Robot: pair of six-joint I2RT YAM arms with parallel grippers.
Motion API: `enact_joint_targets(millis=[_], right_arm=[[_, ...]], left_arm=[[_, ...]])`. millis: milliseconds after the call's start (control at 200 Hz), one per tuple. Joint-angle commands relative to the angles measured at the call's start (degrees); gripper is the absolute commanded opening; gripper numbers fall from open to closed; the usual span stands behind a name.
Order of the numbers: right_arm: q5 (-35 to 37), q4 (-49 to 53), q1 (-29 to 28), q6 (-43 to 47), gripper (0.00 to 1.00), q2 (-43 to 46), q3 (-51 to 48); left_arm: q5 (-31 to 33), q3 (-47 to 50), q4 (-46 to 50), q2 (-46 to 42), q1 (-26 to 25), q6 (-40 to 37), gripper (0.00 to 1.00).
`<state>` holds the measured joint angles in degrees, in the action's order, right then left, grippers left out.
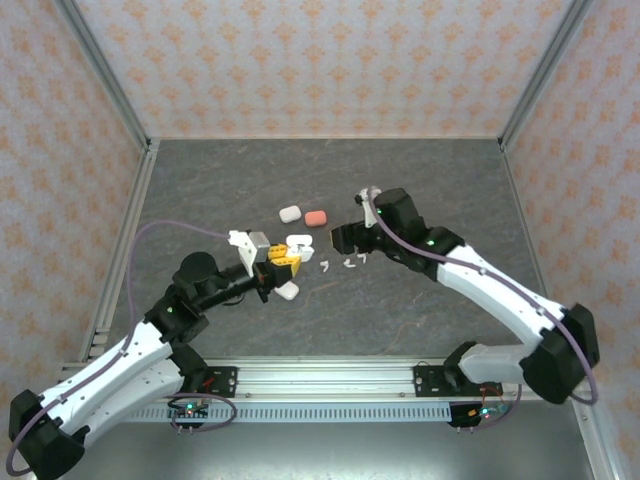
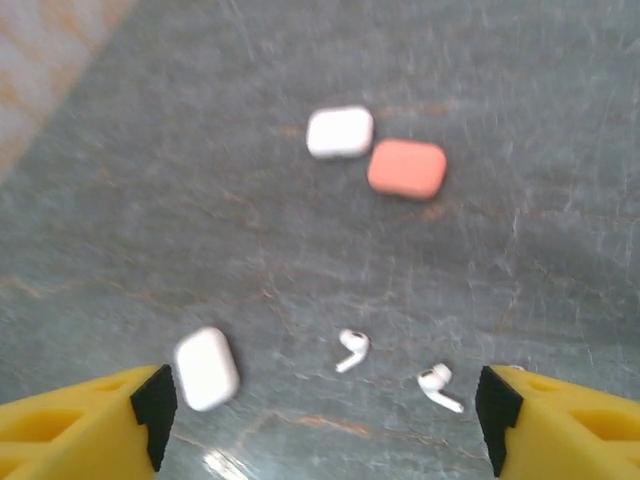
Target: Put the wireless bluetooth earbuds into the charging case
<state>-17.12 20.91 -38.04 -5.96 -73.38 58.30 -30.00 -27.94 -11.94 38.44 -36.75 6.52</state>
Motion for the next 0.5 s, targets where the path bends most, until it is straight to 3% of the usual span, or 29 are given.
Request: enact_joint_targets(millis=[0, 160, 495], right_arm=[[-1.87, 2.42, 0.0, -0.33, 0.7, -6.14, 2.31], [-2.76, 1.18, -1.67, -1.4, 0.58, -15.63, 3.93], [1.22, 2.73, -4.85, -2.51, 0.5, -29.89, 10.65]], left_arm=[[1.73, 0.18, 1.0, -2.14, -0.21, -1.78, 0.0], [2.1, -0.09, 2.3, -3.19, -0.21, -2.52, 0.0], [2.4, 0.09, 3.24, -4.06, -0.22, -2.88, 0.0]])
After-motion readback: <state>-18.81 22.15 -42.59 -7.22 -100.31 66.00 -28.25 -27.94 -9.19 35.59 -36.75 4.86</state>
